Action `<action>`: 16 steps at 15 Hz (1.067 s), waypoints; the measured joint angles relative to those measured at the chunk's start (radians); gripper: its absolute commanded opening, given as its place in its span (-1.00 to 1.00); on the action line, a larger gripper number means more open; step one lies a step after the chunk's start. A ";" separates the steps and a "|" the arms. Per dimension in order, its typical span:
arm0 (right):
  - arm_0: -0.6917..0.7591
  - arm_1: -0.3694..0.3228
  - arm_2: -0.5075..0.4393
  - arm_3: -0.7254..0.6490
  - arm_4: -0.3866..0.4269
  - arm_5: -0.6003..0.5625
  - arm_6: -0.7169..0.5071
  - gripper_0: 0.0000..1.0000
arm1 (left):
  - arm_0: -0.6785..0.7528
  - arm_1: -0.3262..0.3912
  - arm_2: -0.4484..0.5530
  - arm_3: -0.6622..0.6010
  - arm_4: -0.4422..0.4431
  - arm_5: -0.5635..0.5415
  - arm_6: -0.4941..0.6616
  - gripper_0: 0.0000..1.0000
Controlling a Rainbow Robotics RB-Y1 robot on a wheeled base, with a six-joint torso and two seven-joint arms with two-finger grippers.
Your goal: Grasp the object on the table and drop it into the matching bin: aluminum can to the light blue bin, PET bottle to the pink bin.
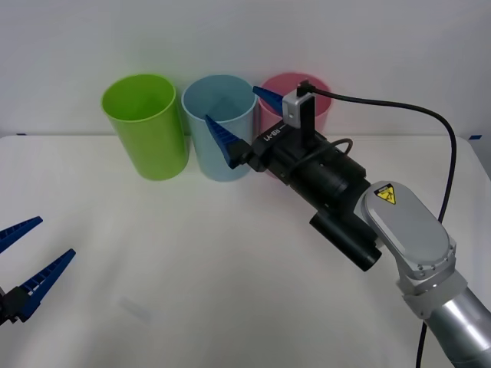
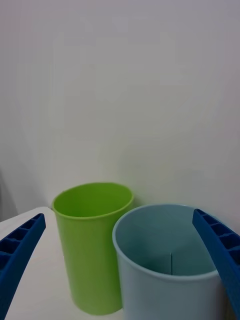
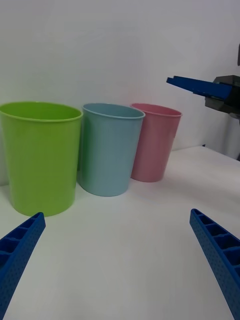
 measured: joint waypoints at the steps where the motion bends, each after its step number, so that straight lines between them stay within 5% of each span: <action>1: 0.036 -0.025 0.000 -0.041 -0.012 -0.007 0.001 1.00 | 0.000 0.000 0.000 0.000 0.000 0.000 0.000 1.00; 6: 0.211 -0.129 -0.047 -0.201 -0.062 -0.085 0.019 1.00 | 0.000 0.000 0.000 0.000 0.000 0.000 0.000 1.00; 16: 0.470 -0.135 -0.325 -0.236 -0.068 -0.483 0.091 1.00 | 0.000 0.000 0.000 0.000 0.000 0.000 0.000 1.00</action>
